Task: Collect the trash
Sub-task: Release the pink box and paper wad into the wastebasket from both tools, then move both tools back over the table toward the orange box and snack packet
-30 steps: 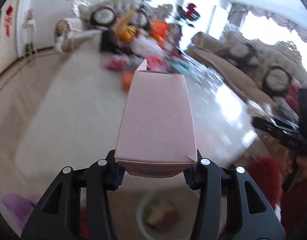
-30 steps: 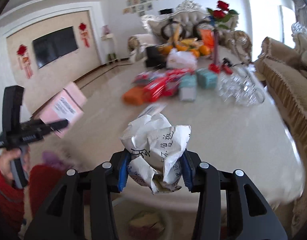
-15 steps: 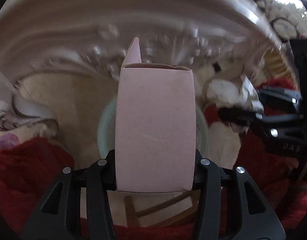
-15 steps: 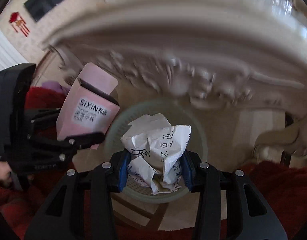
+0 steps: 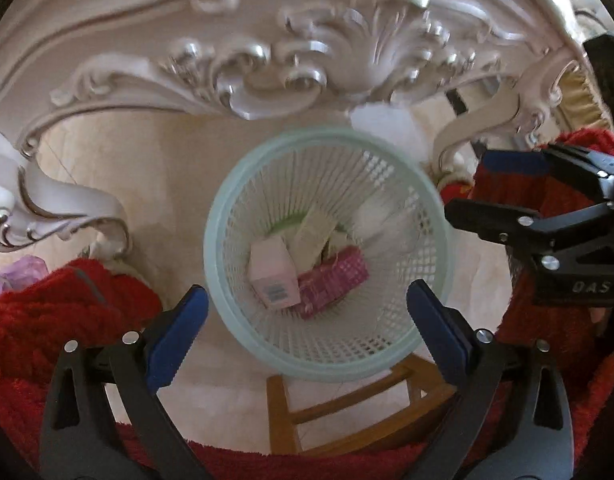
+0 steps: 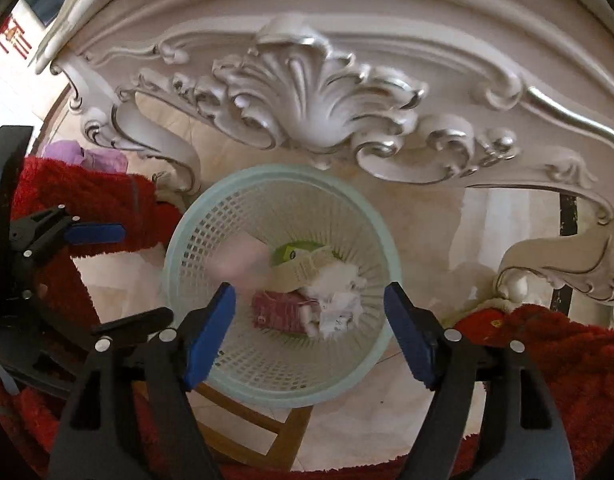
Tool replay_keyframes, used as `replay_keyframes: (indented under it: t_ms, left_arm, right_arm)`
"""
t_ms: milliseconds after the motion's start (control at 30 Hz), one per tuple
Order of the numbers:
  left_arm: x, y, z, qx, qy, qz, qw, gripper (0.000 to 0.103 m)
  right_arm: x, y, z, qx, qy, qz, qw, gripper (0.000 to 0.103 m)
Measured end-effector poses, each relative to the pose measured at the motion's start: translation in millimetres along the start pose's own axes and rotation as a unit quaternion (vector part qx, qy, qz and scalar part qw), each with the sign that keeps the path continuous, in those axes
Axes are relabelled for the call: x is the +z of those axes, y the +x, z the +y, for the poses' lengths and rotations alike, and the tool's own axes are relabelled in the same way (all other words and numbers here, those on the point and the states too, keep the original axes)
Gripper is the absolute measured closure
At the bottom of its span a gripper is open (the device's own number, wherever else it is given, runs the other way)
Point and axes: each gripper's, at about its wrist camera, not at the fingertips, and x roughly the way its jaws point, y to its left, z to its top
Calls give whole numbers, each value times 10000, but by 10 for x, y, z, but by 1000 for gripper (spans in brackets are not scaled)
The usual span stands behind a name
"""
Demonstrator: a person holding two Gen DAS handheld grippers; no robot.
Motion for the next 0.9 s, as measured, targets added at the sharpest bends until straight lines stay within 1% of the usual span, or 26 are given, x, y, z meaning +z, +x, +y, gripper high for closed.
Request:
replay_keyframes:
  t_ms: [100, 167, 200, 267, 300, 333, 367, 400, 467, 533, 600, 667, 700, 733, 800, 833, 900]
  left_arm:
    - [-7, -143, -26, 4, -28, -353, 9994, 6]
    - [-41, -272, 9, -74, -115, -686, 9976, 6]
    - [-61, -353, 24, -78, -176, -860, 9961, 6]
    - [-73, -484, 41, -104, -265, -1132, 9932, 6]
    - [-72, -560, 45, -88, -302, -1287, 9912, 6]
    - [-85, -687, 50, -56, -317, -1547, 9874, 6]
    - [-89, -761, 42, -26, -334, -1661, 9855, 6]
    - [-86, -846, 43, 8, -371, -1763, 9836, 6]
    - [-56, -1074, 60, 64, -475, -2033, 9779, 6]
    - [39, -1317, 62, 281, -519, -2292, 9716, 6]
    - [238, -1573, 101, 539, -504, -2529, 9647, 6]
    - [422, -1771, 183, 687, -565, -2855, 9542, 6]
    - [533, -1868, 222, 769, -612, -3009, 9486, 6]
    - [709, -1986, 286, 858, -653, -3223, 9405, 6]
    - [928, -2089, 372, 1003, -715, -3393, 9326, 6]
    - [1091, -2118, 427, 1064, -767, -3421, 9304, 6]
    - [1368, -2124, 506, 1030, -795, -3420, 9306, 6]
  right_arm:
    - [-60, -102, -31, -58, 5, -173, 9998, 30]
    - [-104, -225, -24, -91, 18, -387, 9992, 30]
    - [-114, -282, -32, -110, 30, -508, 9986, 30]
    - [-150, -491, -20, -96, 49, -956, 9954, 30]
    - [-150, -578, -26, -96, 61, -1133, 9935, 30]
    - [-161, -688, -26, -96, 76, -1351, 9908, 30]
    - [-161, -761, -23, -99, 94, -1494, 9887, 30]
    - [-161, -889, -30, -87, 141, -1725, 9849, 30]
    - [-116, -1055, -33, -68, 210, -2012, 9793, 30]
    - [-35, -1193, -38, -89, 224, -2231, 9745, 30]
    - [144, -1330, -25, -109, 195, -2513, 9677, 30]
    - [371, -1381, -4, -224, 188, -2585, 9656, 30]
    - [560, -1398, 14, -332, 192, -2620, 9643, 30]
    - [703, -1398, 23, -400, 179, -2673, 9626, 30]
    - [1075, -1390, 37, -583, 209, -2761, 9591, 30]
    - [1261, -1363, 51, -603, 228, -2754, 9592, 30]
    - [1579, -1291, 57, -552, 297, -2768, 9589, 26]
